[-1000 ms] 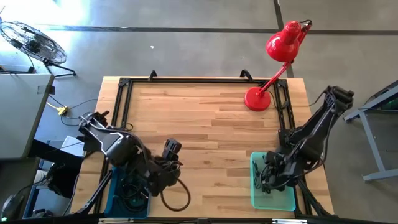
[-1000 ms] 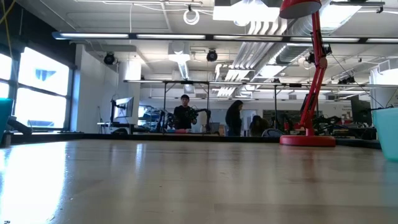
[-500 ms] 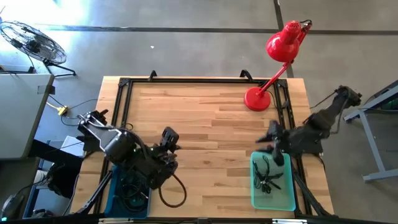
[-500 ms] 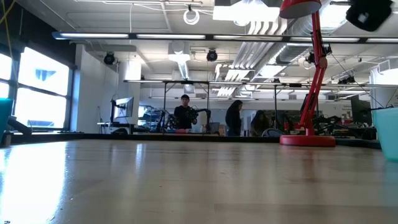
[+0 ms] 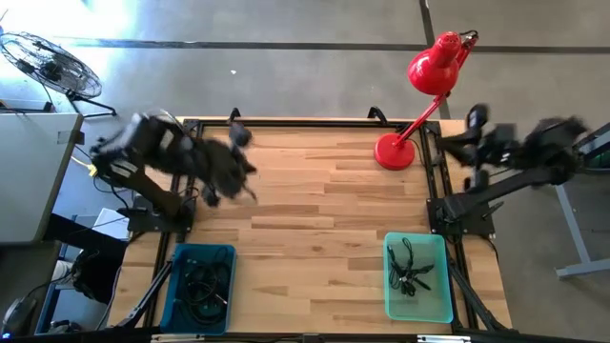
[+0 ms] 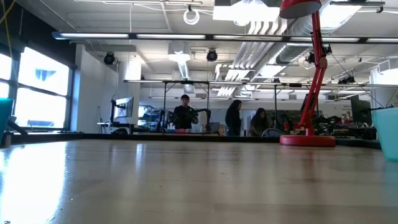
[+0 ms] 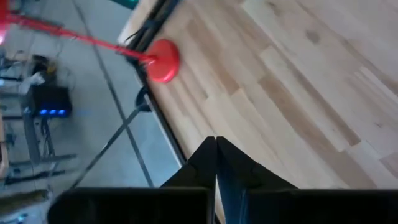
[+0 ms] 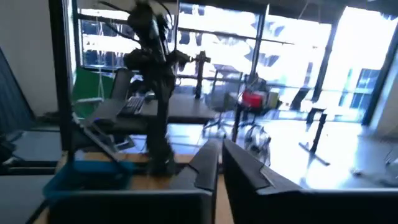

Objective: Pick & Place USB Port
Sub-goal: Return to Home Position

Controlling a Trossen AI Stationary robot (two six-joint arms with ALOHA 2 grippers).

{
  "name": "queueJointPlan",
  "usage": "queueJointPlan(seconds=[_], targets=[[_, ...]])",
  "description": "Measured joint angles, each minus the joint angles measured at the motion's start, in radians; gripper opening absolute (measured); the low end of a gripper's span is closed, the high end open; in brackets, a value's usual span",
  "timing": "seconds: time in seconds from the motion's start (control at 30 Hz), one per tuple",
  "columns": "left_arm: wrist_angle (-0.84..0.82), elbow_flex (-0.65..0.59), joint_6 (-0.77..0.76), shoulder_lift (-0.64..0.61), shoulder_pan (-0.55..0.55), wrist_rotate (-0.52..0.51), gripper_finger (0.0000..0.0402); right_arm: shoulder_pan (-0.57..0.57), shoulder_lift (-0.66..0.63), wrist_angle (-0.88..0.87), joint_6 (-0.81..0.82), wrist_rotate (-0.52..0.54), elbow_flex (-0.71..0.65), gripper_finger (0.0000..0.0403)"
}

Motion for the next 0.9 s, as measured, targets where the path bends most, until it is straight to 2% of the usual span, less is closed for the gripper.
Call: queueJointPlan(seconds=[0.17,0.27,0.5,0.57,0.67,0.73,0.9], targets=[[0.000,0.000,0.024,-0.127,0.129,0.068,0.0001,-0.005,0.058,-0.134,-0.101,0.014,0.204,0.0006],[0.002,0.001,-0.005,-0.201,0.177,0.073,0.0001,-0.005,0.091,-0.245,-0.150,0.048,0.288,0.0004],[0.024,-0.008,-0.124,-0.385,0.184,0.060,0.0001,-0.005,0.108,-0.464,-0.180,0.113,0.400,0.0001],[0.022,-0.038,-0.164,-0.454,0.185,0.023,0.0000,-0.004,0.094,-0.499,-0.161,0.112,0.435,0.0001],[0.036,-0.118,-0.241,-0.568,0.185,-0.045,0.0000,-0.005,0.063,-0.561,-0.126,0.111,0.496,0.0001],[0.073,-0.200,-0.268,-0.656,0.185,-0.039,0.0000,-0.004,0.044,-0.599,-0.108,0.089,0.525,0.0000],[0.178,-0.539,-0.320,-0.897,0.185,-0.020,0.0000,-0.004,-0.028,-0.661,-0.084,0.050,0.510,0.0000]])
